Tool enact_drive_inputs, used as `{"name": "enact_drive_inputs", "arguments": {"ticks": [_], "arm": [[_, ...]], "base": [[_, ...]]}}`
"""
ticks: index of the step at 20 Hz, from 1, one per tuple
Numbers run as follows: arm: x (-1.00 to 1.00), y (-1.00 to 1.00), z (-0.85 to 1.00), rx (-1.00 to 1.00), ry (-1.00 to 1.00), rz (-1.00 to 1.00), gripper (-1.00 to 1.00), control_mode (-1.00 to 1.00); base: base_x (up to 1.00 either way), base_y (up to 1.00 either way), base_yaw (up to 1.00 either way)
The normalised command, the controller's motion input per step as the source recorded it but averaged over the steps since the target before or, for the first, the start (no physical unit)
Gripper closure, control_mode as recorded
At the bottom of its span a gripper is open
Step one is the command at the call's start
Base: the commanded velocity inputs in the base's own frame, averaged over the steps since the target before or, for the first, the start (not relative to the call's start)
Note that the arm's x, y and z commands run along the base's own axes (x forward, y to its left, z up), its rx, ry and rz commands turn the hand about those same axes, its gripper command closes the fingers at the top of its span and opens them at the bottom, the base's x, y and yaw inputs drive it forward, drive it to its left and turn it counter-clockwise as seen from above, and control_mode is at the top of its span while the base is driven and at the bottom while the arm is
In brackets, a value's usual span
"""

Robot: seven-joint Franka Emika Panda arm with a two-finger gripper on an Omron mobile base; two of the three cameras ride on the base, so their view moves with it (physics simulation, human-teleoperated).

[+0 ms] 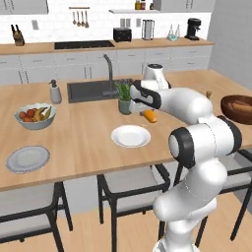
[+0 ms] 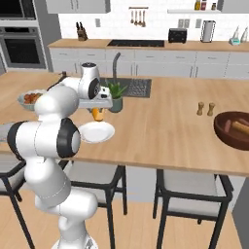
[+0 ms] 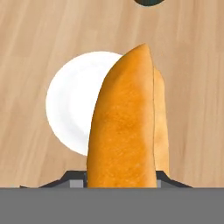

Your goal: Place one bun and one sausage from the bowl on each plate.

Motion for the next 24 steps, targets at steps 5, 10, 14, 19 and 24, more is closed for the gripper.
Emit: {"name": "enact_drive_inputs", "arguments": {"ticks": [5,10,14,19,24], "arm": [[0.32,0.03,-0.03,0.0,0.01,0.0,1.0,-1.0],[1.0,-0.63,-0.66,0.05,0.16,0.0,1.0,-1.0],[0.47,-0.54,-0.89,0.13,0.01,-0.01,1.0,-1.0],[0.19,0.26,-0.93,-0.01,0.04,0.0,1.0,-1.0],[0.01,0.06,-0.75,-0.01,0.0,-0.04,1.0,-1.0]], "base": [[0.06,0.47,0.0],[0.0,0.0,0.0],[0.0,0.0,0.0],[0.0,0.0,0.0],[0.0,0.0,0.0]]}}
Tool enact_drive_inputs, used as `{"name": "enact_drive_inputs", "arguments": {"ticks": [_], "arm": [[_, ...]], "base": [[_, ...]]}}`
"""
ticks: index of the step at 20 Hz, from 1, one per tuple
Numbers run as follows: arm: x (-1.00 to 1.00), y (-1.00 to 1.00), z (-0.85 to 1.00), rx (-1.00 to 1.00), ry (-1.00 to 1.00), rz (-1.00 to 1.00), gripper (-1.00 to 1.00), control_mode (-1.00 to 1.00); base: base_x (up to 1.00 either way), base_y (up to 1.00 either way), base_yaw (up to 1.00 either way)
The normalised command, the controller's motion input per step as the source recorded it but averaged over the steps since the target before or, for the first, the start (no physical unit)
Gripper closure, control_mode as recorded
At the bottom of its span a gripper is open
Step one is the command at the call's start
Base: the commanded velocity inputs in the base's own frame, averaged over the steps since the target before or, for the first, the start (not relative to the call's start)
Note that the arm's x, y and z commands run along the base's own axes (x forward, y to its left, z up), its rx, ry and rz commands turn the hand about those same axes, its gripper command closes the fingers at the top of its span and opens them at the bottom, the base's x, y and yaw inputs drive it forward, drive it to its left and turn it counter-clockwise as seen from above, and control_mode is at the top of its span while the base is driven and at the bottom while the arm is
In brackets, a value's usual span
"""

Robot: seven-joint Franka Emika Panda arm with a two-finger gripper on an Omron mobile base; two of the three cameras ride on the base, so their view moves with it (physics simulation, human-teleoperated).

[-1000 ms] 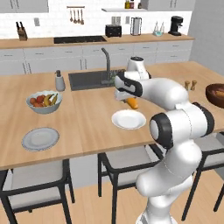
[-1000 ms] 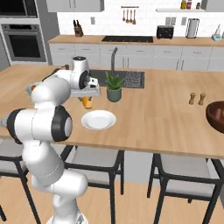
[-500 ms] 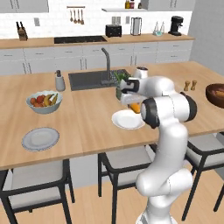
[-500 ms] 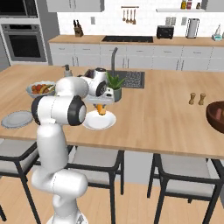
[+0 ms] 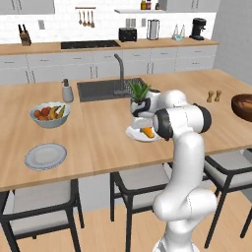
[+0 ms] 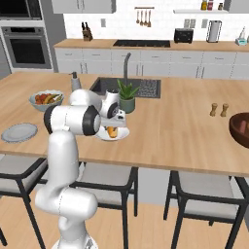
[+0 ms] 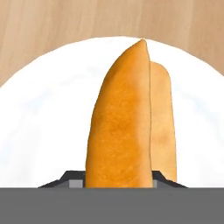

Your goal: Place one bun and one sausage from the bowl on each plate.

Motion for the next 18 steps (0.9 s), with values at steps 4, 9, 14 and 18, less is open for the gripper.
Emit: {"name": "enact_drive_inputs", "arguments": {"ticks": [4,9,14,18], "arm": [[-0.03,0.0,-0.17,0.02,-0.07,-0.08,1.0,-1.0],[-0.16,-0.12,0.08,0.02,-0.14,-0.12,-1.0,-1.0],[0.0,-0.08,-0.02,0.02,0.0,-0.11,-1.0,-1.0],[-0.28,-0.45,0.53,0.17,-0.2,-0.05,-1.0,-1.0]], "base": [[0.0,0.0,0.0],[0.0,0.0,0.0],[0.0,0.0,0.0],[0.0,0.0,0.0]]}}
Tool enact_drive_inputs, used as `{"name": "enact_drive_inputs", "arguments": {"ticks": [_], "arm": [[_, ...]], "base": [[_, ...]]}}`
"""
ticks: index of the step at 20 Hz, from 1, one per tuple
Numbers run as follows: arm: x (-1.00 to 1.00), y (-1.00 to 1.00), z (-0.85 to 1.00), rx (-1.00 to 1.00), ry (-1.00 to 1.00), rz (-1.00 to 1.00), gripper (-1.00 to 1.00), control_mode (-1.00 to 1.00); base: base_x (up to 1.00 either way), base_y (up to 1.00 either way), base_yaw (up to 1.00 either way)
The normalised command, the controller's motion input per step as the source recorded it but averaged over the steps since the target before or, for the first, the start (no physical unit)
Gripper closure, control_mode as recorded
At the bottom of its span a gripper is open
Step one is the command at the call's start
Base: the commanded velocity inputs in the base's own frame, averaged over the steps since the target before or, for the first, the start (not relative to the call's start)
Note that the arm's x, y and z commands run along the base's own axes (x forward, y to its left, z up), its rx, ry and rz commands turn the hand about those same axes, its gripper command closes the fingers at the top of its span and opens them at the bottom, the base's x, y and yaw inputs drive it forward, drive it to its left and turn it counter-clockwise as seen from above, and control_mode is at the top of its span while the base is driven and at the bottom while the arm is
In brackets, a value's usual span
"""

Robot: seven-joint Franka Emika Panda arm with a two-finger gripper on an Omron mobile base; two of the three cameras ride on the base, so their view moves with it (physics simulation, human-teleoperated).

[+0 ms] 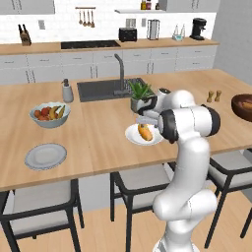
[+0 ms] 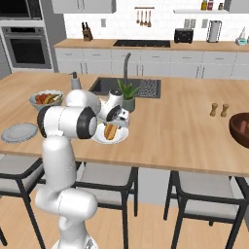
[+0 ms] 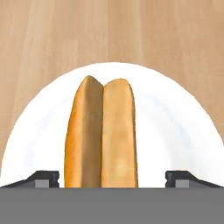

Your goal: Place one bun and one sausage from the bowl on each plate.

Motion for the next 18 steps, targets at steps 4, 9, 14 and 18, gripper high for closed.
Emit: {"name": "enact_drive_inputs", "arguments": {"ticks": [4,9,14,18], "arm": [[-0.74,-0.16,1.0,0.01,-0.34,-0.01,-1.0,-1.0],[-0.57,0.12,1.0,-0.27,-0.13,0.0,-1.0,-1.0],[-0.16,0.19,0.87,-0.23,0.0,0.0,-1.0,-1.0],[0.0,0.01,0.32,-0.02,0.0,0.0,-1.0,-1.0]], "base": [[0.0,0.0,0.0],[0.0,0.0,0.0],[0.0,0.0,0.0],[0.0,0.0,0.0]]}}
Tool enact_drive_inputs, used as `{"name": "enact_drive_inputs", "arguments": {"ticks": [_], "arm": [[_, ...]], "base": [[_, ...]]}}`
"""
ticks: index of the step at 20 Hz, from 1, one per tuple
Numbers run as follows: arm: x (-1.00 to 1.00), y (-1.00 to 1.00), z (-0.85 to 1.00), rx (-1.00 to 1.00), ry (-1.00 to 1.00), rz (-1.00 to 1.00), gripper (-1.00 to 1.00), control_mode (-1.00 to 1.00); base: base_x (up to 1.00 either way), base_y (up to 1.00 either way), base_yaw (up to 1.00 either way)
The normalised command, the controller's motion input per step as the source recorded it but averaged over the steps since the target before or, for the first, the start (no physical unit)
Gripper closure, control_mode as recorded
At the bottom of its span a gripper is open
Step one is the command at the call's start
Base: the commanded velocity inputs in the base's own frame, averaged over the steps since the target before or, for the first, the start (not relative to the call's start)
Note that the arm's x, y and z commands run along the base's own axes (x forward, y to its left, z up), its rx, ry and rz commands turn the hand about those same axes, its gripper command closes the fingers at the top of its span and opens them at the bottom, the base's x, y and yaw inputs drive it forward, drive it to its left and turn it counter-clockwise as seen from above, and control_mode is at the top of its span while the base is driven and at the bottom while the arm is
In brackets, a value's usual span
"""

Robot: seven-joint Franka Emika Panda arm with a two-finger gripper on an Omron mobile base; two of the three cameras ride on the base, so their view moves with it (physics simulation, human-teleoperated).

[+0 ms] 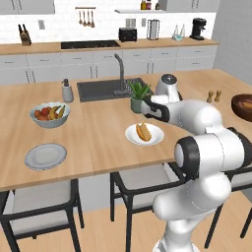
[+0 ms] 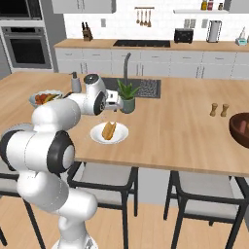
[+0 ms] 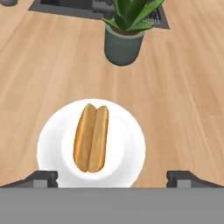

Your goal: Place one bun and one sausage from the bowl on each plate.

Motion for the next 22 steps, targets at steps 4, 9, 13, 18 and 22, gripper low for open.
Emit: {"name": "enact_drive_inputs", "arguments": {"ticks": [4,9,13,18,22], "arm": [[0.0,0.0,0.0,0.0,0.0,0.0,-1.0,1.0],[0.0,0.0,0.0,0.0,0.0,0.0,-1.0,1.0],[0.0,0.0,0.0,0.0,0.0,0.0,-1.0,1.0],[0.0,0.0,0.0,0.0,0.0,0.0,-1.0,1.0],[0.0,0.0,0.0,0.0,0.0,0.0,-1.0,1.0]], "base": [[0.06,-0.48,0.0],[0.36,-0.97,0.0],[0.46,-0.99,0.0],[0.14,-1.0,0.01],[0.18,-0.95,0.06]]}}
